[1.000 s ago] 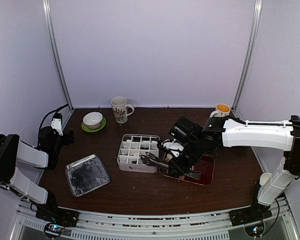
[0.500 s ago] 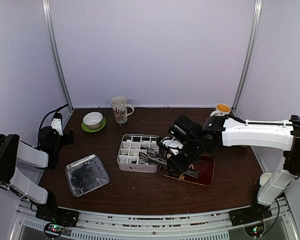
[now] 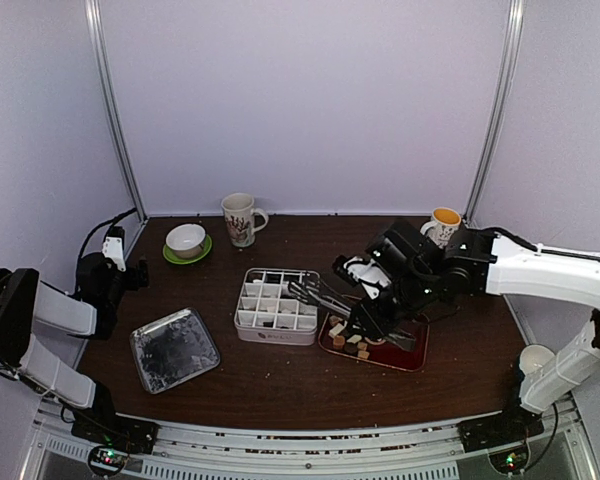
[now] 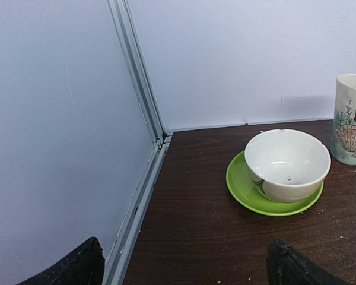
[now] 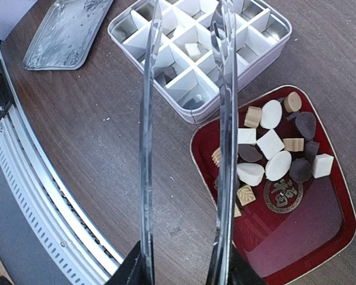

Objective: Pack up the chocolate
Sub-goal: Place the fake chocolate in the empty pocket of the box, then pick up the fake chocolate from the plate.

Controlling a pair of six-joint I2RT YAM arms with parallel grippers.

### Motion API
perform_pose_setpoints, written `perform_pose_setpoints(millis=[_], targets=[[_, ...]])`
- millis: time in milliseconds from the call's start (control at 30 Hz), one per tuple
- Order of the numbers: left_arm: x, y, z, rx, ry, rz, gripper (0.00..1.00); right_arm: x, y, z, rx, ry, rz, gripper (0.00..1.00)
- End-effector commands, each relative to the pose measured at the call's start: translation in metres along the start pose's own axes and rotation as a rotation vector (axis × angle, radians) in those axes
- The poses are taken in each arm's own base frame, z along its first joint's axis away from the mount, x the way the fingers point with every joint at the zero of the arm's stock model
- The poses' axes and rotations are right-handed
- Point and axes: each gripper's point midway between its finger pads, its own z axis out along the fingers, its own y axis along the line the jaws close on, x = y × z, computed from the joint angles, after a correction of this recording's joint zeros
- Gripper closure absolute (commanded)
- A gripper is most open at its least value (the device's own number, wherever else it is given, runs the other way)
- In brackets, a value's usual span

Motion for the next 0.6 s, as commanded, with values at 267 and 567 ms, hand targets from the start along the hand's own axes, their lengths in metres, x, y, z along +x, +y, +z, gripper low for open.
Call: perform_pose_setpoints(millis=[267, 567], targets=[[-0.014, 0.002, 0.000, -0.005, -0.060, -0.009, 0.02, 0.042, -0.043, -0.025, 0.110, -0.043, 0.146, 0.63], [-0.015, 0.003, 0.000, -0.005, -0.061, -0.008, 0.02, 0.079, -0.057, -0.033, 0.130, -0.002, 0.227, 0.63]])
